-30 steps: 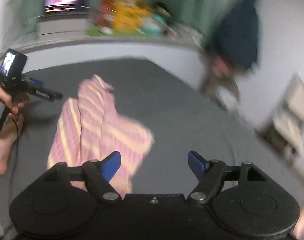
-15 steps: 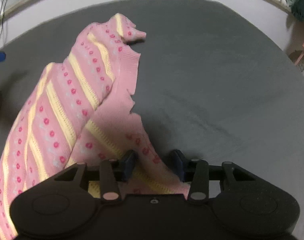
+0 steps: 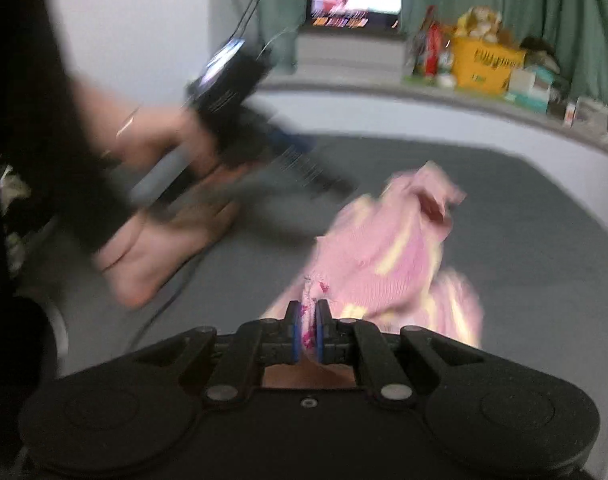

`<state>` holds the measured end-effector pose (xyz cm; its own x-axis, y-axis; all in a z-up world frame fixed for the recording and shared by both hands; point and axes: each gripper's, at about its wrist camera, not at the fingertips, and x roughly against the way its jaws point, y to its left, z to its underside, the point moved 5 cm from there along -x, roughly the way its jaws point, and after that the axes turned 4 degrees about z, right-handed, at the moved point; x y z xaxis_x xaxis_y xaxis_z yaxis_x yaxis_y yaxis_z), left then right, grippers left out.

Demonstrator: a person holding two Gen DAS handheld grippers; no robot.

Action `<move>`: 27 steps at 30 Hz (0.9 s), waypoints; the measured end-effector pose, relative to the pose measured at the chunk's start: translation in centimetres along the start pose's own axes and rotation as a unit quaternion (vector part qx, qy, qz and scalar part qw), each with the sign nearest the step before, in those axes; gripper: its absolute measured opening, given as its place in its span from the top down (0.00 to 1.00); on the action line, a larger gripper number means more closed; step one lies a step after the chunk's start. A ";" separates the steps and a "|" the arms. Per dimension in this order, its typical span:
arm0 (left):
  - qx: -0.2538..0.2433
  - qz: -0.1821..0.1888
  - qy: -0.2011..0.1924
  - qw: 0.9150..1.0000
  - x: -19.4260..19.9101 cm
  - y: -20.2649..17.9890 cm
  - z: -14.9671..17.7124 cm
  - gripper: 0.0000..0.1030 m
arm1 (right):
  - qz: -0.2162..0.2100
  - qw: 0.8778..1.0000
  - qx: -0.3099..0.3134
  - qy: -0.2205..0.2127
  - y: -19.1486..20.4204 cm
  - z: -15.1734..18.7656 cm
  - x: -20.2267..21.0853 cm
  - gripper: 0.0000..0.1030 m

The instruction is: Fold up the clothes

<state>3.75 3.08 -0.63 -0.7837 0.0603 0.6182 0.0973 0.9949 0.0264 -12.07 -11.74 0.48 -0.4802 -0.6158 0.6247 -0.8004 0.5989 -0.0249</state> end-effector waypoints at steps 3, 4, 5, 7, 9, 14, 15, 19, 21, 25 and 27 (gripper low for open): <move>0.019 0.033 0.007 0.999 0.3 -0.1 0.0 0.00 | 0.036 0.999 -0.020 0.018 3.1 2.6 -0.7 0.92; 0.025 0.042 0.011 0.999 0.3 -0.1 0.0 0.00 | 0.063 0.998 -0.021 0.020 3.7 3.1 -1.2 0.92; 0.036 0.054 0.019 0.998 0.2 0.0 0.2 0.00 | 0.091 0.995 -0.021 0.022 4.3 3.5 -1.7 0.89; 0.058 0.078 0.036 0.995 0.0 0.2 0.6 0.00 | 0.139 0.990 0.016 0.031 4.7 3.6 -2.7 0.77; 0.081 0.101 0.053 0.990 -0.3 0.4 1.0 0.00 | 0.172 0.982 0.071 0.027 5.5 3.4 -2.9 0.63; 0.108 0.147 0.095 0.979 -1.3 -0.5 2.4 0.00 | 0.145 0.970 0.195 0.023 5.9 2.8 -2.7 0.46; 0.107 0.156 0.101 0.977 -1.4 -0.9 2.8 0.00 | 0.132 0.965 0.225 0.031 6.0 2.9 -2.8 0.47; 0.115 0.176 0.128 0.969 -2.2 -1.6 3.5 0.00 | 0.096 0.925 0.359 0.077 7.1 4.0 -3.7 0.51; 0.127 0.187 0.140 0.964 -2.3 -1.6 3.6 0.00 | 0.098 0.907 0.398 0.095 7.5 4.0 -5.3 0.71; 0.144 0.211 0.146 0.956 -2.2 -1.4 3.6 0.00 | 0.100 0.932 0.334 0.100 6.5 1.4 -6.3 0.93; 0.154 0.226 0.137 0.952 -1.7 -1.3 3.4 0.00 | 0.121 0.958 0.252 0.063 5.1 -1.1 -6.1 0.93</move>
<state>2.93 1.96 -4.39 -0.5113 0.5063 0.6945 0.1688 0.8515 -0.4964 -12.84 -4.36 -2.56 -0.6524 -0.4036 0.6414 -0.7575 0.3737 -0.5353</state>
